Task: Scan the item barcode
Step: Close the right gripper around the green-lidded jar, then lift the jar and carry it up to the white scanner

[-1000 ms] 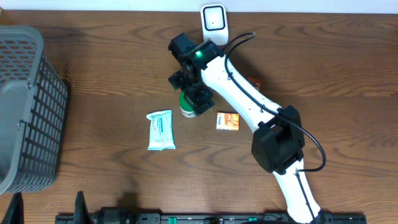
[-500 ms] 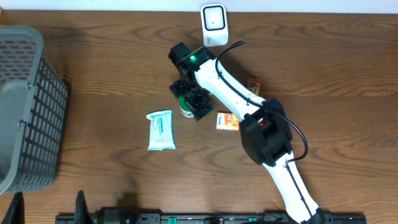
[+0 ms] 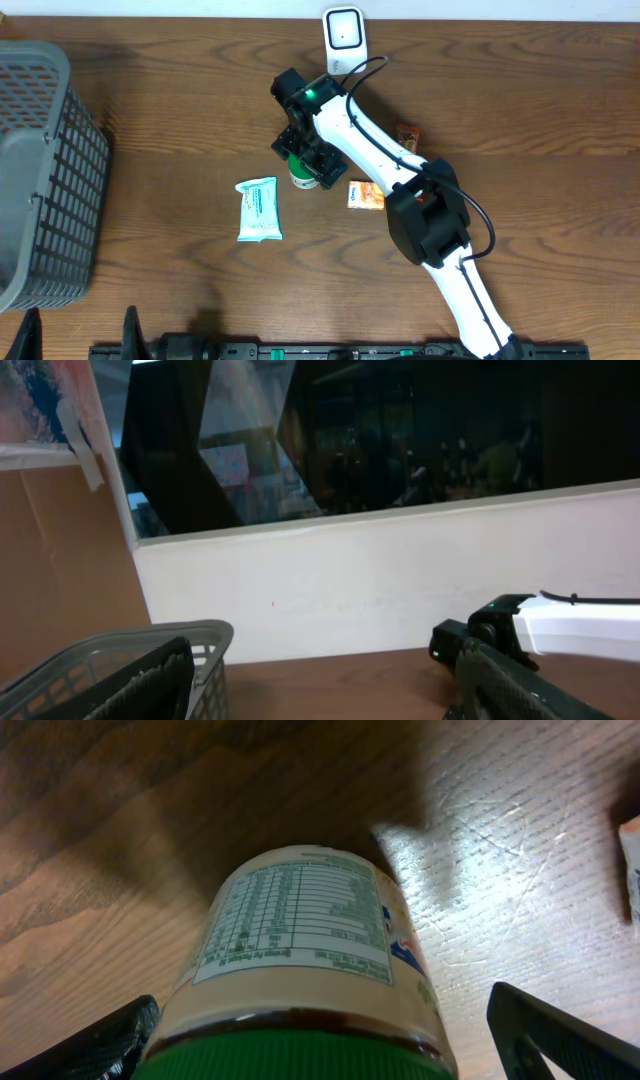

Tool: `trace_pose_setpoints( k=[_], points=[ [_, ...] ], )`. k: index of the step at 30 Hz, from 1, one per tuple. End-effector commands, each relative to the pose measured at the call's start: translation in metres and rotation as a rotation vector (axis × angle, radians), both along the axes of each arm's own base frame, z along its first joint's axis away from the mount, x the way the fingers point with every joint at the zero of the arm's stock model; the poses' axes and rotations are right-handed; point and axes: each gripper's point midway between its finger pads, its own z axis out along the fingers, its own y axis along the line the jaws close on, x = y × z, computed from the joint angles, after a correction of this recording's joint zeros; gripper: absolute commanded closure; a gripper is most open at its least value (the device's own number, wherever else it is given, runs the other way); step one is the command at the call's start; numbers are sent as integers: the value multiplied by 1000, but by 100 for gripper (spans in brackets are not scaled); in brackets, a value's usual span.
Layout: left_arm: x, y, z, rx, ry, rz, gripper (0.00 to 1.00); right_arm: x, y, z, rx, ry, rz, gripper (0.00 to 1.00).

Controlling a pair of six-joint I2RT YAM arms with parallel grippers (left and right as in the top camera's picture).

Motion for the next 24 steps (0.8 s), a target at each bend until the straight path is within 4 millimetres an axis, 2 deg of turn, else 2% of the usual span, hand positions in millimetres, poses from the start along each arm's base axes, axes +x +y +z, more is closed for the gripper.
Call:
trace_pose_setpoints(
  k=[1, 6, 12, 16, 24],
  points=[
    [1, 2, -1, 4, 3, 7, 16, -4, 4, -5, -37, -18, 2, 1],
    [1, 2, -2, 4, 6, 7, 16, -8, 4, -16, -78, -4, -65, 2],
    [1, 2, -4, 5, 13, 7, 16, -6, -1, -27, -98, 14, -92, 20],
    [2, 2, -6, 5, 24, 7, 16, -4, -4, -27, -116, 3, -127, 23],
    [2, 1, -7, 5, 28, 7, 16, -1, -8, -27, -120, -6, -99, 42]
  ],
)
